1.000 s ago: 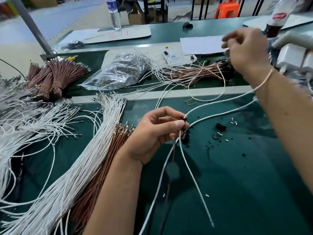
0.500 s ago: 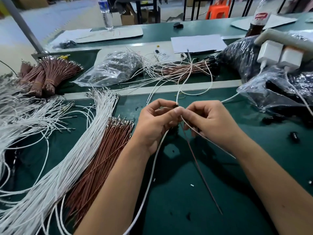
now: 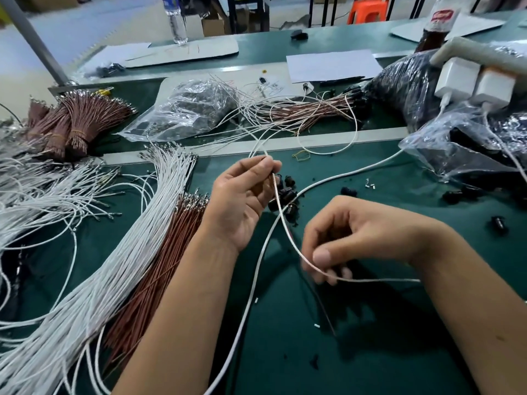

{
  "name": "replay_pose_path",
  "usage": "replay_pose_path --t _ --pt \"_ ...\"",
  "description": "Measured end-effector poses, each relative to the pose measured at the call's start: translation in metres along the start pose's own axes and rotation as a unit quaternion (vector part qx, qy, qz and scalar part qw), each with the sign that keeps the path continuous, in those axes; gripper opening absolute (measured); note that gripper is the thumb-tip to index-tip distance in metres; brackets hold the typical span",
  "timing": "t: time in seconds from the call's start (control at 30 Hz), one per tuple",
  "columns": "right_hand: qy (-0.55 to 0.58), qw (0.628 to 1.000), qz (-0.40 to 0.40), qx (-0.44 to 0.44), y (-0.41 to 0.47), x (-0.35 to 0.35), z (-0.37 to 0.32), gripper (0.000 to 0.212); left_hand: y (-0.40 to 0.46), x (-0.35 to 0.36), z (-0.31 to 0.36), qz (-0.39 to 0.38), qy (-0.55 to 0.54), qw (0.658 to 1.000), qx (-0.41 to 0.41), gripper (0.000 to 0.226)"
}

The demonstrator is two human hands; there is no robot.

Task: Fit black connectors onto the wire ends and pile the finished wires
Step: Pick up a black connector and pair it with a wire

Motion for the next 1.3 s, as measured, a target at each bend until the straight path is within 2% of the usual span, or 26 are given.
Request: replay_pose_path --t 0.13,0.2,0.3,0.37,0.47,0.6,0.67,0.77,0.83,0.9,1.03,1.13,1.3 --pt "0.057 0.973 0.224 -0.026 0.011 -0.023 0.002 0.026 -0.009 0.013 -0.009 -0.054 0.079 0.995 -0.012 0.019" --pt "0.056 0.96 0.273 -0.026 0.013 -0.028 0.006 0.023 -0.011 0.015 -0.012 -0.06 0.085 0.994 -0.017 0.021" --pt "0.046 0.962 0.27 -0.018 0.013 -0.027 0.009 0.016 -0.012 0.016 -0.013 -0.052 0.09 0.994 -0.015 0.021" --pt "0.043 0.965 0.257 -0.01 0.014 -0.022 0.009 0.019 -0.012 0.015 -0.013 -0.045 0.093 0.995 -0.01 0.02" --pt "0.062 0.955 0.288 -0.013 0.016 -0.021 0.008 0.025 -0.012 0.014 -0.012 -0.04 0.097 0.994 -0.003 0.017" --pt "0.042 0.953 0.298 -0.029 0.015 -0.023 0.005 0.019 -0.012 0.014 -0.011 -0.036 0.108 0.993 0.009 0.02" --pt "0.02 0.967 0.255 -0.013 0.014 -0.021 0.007 0.02 -0.012 0.013 -0.009 -0.029 0.095 0.995 0.017 0.025" --pt "-0.036 0.989 0.14 0.029 0.011 -0.007 0.012 0.019 -0.009 0.009 -0.003 -0.025 0.078 0.996 0.041 0.025" --pt "-0.05 0.992 0.114 0.035 0.01 -0.003 0.013 0.018 -0.01 0.01 -0.001 -0.044 0.091 0.993 0.061 0.021" --pt "-0.049 0.985 0.167 0.011 0.012 -0.008 0.009 0.019 -0.012 0.014 0.0 -0.077 0.109 0.987 0.087 0.023" --pt "0.014 0.942 0.326 -0.081 0.012 -0.029 -0.001 0.011 -0.017 0.021 0.001 -0.134 0.127 0.975 0.126 0.027" --pt "0.029 0.931 0.344 -0.12 0.009 -0.032 -0.004 0.014 -0.019 0.024 0.002 -0.149 0.131 0.97 0.138 0.029" --pt "0.024 0.93 0.341 -0.133 0.008 -0.031 -0.006 0.014 -0.021 0.026 0.004 -0.166 0.132 0.964 0.16 0.029"
Point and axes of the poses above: each hand's wrist, its own y-axis towards the middle knuckle, its own x-axis out of the palm, z = x × y, the point moved 6 cm from there along y, towards the middle knuckle, and after that the axes turned 11 degrees about z, right-handed, at the moved point
